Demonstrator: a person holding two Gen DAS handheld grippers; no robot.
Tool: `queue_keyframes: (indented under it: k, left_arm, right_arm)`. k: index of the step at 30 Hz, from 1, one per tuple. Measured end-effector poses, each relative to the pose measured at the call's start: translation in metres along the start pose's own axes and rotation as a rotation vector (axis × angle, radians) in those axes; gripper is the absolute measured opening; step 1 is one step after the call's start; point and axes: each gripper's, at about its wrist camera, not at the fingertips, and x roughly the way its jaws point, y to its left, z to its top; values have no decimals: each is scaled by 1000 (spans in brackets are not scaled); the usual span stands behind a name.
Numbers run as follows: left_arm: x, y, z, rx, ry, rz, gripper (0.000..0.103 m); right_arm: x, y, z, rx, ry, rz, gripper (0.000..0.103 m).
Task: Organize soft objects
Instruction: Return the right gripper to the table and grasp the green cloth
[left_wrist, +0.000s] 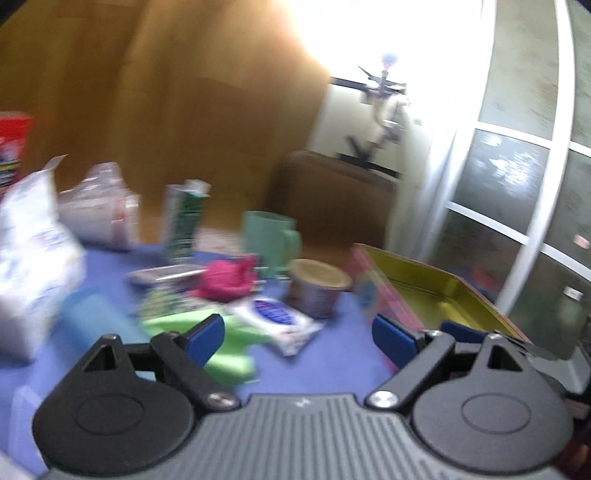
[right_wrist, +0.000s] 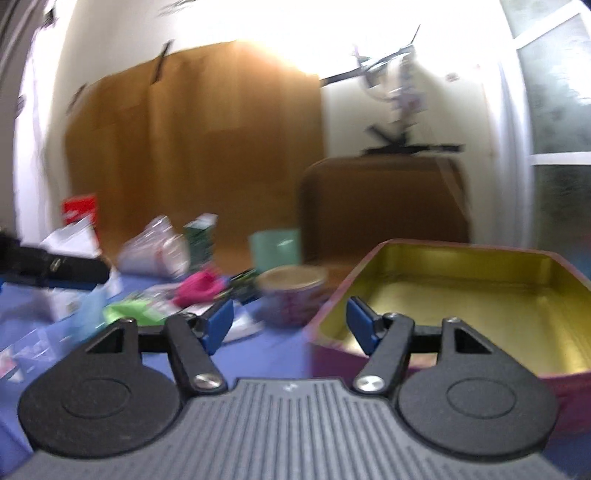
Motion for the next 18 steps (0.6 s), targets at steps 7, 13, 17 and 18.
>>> queue_keyframes:
  k: [7,13,17,18]
  left_arm:
    - [-10,64,-17,-126,18,168,90]
    - [-14,91,-25,-220,10,191,89]
    - [-14,95,-26,-252,-13,190,87]
    - [-18,95,-28,-258,-26,188,87]
  right_arm:
    - [14,53,-7,-126,88,145,66]
    - [37,83,-2,-180,153,243,66]
    - [57,95,5,-173,183,296,66]
    - [60,98,6,-171,189,308,66]
